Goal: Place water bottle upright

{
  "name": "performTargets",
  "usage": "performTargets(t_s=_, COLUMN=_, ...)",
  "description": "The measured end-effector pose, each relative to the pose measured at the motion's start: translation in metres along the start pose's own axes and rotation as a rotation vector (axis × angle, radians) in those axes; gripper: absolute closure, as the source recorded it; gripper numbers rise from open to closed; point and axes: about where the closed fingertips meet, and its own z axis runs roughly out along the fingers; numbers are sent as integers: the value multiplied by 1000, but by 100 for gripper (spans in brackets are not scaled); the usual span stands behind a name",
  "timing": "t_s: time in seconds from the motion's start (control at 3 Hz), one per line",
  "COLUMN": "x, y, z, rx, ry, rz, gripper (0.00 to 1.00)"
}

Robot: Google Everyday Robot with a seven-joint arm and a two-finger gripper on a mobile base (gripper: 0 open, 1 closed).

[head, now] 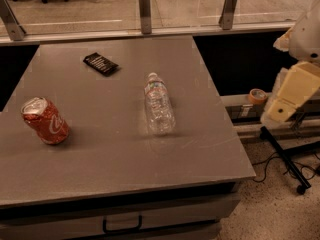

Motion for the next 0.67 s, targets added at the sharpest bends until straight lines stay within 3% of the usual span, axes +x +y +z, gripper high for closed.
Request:
performTargets(t_s=0.33, x=-28, y=-27, z=14, rx=9, ry=-14, rz=127, gripper=0)
performTargets(t_s=0.67, x=-56, y=-53, z=28, rx=57, ry=11, rz=239, gripper=0)
